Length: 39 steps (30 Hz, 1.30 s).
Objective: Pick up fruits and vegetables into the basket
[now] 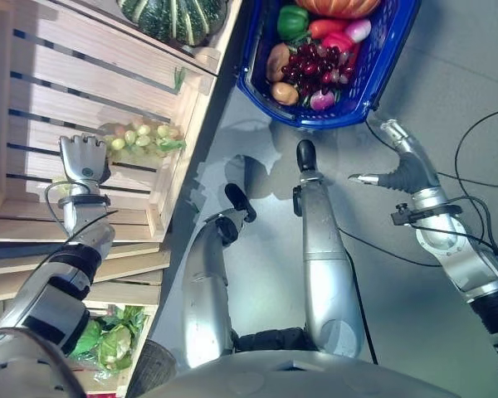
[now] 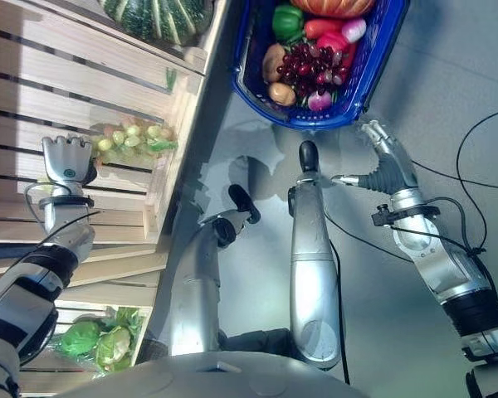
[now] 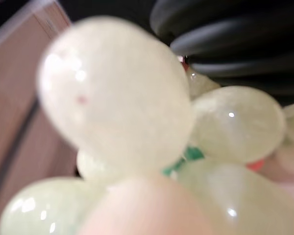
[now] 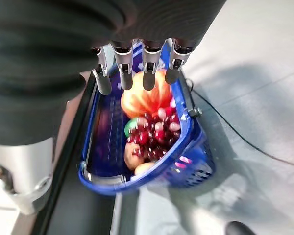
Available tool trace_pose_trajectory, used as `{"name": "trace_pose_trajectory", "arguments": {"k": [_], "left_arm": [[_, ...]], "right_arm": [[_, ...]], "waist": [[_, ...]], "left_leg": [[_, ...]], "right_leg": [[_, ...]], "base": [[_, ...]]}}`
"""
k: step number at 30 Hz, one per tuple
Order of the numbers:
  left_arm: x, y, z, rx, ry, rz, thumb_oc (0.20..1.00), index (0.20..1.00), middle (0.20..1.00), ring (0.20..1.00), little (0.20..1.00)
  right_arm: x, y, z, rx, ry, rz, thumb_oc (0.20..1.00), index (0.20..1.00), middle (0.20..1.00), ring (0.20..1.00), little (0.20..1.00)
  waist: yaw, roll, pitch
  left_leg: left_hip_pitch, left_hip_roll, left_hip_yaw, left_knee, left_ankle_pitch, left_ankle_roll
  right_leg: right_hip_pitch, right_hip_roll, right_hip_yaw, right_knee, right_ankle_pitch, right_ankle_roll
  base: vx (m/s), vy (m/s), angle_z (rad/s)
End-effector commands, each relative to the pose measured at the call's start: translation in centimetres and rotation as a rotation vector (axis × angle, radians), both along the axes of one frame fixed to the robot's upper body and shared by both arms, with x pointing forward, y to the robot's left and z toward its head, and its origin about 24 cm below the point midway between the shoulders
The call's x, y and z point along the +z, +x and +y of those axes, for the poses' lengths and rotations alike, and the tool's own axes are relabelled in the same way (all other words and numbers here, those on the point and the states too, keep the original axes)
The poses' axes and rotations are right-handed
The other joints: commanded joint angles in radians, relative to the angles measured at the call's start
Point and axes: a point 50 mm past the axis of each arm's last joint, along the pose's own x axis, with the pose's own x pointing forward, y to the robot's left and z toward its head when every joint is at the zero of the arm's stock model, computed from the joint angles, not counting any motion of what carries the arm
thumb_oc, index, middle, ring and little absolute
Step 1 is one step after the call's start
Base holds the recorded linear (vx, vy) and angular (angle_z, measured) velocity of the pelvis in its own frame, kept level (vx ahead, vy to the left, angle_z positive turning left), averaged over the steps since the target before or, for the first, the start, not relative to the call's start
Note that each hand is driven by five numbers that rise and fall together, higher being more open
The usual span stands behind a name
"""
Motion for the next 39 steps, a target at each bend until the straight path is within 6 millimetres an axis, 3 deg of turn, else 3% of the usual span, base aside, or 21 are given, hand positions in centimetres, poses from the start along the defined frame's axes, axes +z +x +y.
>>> {"name": "trace_pose_trajectory", "arguments": {"k": [1,3,5,9,12,13,14,16,24,33,39], "left_arm": [[5.1,-2.0,4.6,0.093,0.21,-0.104,0.2,0.2,0.2,0.2,0.2],[5.9,-1.8,4.5,0.076,0.226,-0.123,0.2,0.2,0.2,0.2,0.2],[9.3,-1.0,3.9,0.022,0.284,-0.182,0.2,0.2,0.2,0.2,0.2],[12.9,-0.3,2.8,-0.038,0.358,-0.24,0.2,0.2,0.2,0.2,0.2],[15.2,0.3,1.2,-0.102,0.414,-0.266,0.2,0.2,0.2,0.2,0.2],[15.5,0.3,1.1,-0.103,0.418,-0.273,0.2,0.2,0.2,0.2,0.2],[15.8,0.5,0.6,-0.125,0.43,-0.272,0.2,0.2,0.2,0.2,0.2],[17.2,0.8,-1.0,-0.178,0.463,-0.298,0.2,0.2,0.2,0.2,0.2],[19.7,1.6,-6.0,-0.365,0.484,-0.334,0.2,0.2,0.2,0.2,0.2],[21.2,1.7,-12.2,-0.593,0.363,-0.339,0.2,0.2,0.2,0.2,0.2],[21.7,1.6,-14.5,-0.63,0.28,-0.342,0.2,0.2,0.2,0.2,0.2]], "right_arm": [[0.1,0.3,1.2,0.042,-0.084,0.032,1.0,1.0,1.0,1.0,1.0],[-0.1,0.6,1.3,0.046,-0.109,0.047,1.0,1.0,1.0,1.0,1.0],[-0.4,1.3,2.2,0.083,-0.119,0.096,1.0,1.0,1.0,1.0,1.0],[-0.5,2.5,3.3,0.108,-0.144,0.141,1.0,1.0,1.0,1.0,1.0],[0.0,3.6,4.5,0.135,-0.113,0.156,1.0,1.0,1.0,1.0,1.0],[0.1,3.7,4.5,0.137,-0.109,0.151,1.0,1.0,1.0,1.0,1.0],[0.1,3.8,4.8,0.145,-0.089,0.166,1.0,1.0,1.0,1.0,1.0],[0.6,4.5,5.7,0.169,-0.048,0.187,1.0,1.0,1.0,1.0,1.0],[2.3,5.9,7.7,0.193,0.121,0.109,1.0,1.0,1.0,1.0,1.0],[4.8,6.3,8.9,0.133,0.304,-0.137,1.0,1.0,1.0,1.0,1.0],[5.9,6.3,9.3,0.107,0.379,-0.206,1.0,1.0,1.0,1.0,1.0]], "waist": [[-0.001,-0.019,-0.018],[0.005,-0.022,-0.018],[0.02,-0.036,-0.018],[0.04,-0.05,-0.018],[0.059,-0.062,-0.018],[0.059,-0.065,-0.018],[0.066,-0.065,-0.018],[0.08,-0.074,-0.018],[0.111,-0.084,-0.018],[0.114,-0.084,-0.018],[0.106,-0.08,-0.018]], "left_leg": [[0.024,-0.045,-0.026,-0.042,-0.022,0.008],[0.033,-0.047,-0.03,-0.046,-0.021,0.009],[0.072,-0.049,-0.046,-0.061,-0.018,0.013],[0.118,-0.046,-0.06,-0.076,-0.014,0.019],[0.146,-0.043,-0.071,-0.088,-0.009,0.025],[0.13,-0.041,-0.06,-0.095,0.016,0.032],[0.151,-0.042,-0.076,-0.088,-0.009,0.026],[0.15,-0.04,-0.073,-0.102,0.018,0.034],[0.188,-0.048,-0.097,-0.127,0.025,0.036],[0.247,-0.059,-0.111,-0.156,0.028,0.028],[0.26,-0.065,-0.108,-0.177,0.038,0.024]], "right_leg": [[0.11,-0.023,-0.009,-0.059,-0.07,0.077],[0.123,-0.023,-0.013,-0.061,-0.072,0.077],[0.175,-0.022,-0.031,-0.065,-0.075,0.075],[0.231,-0.021,-0.049,-0.069,-0.078,0.074],[0.267,-0.02,-0.064,-0.075,-0.075,0.073],[0.253,-0.023,-0.071,-0.085,-0.051,0.064],[0.276,-0.02,-0.067,-0.074,-0.075,0.073],[0.283,-0.022,-0.085,-0.088,-0.053,0.064],[0.339,-0.02,-0.109,-0.106,-0.055,0.063],[0.411,-0.025,-0.118,-0.147,-0.051,0.07],[0.424,-0.026,-0.117,-0.167,-0.044,0.072]], "base": [[-0.02,-0.106,0.06],[-0.01,-0.083,0.03],[-0.02,-0.196,0.13],[-0.02,-0.169,0.13],[-0.05,-0.168,0.05],[-0.03,-0.156,0.1],[-0.09,-0.115,0.11],[-0.06,-0.165,0.06],[-0.02,-0.106,0.08],[0.0,-0.021,0.03],[0.0,0.003,-0.01]]}}
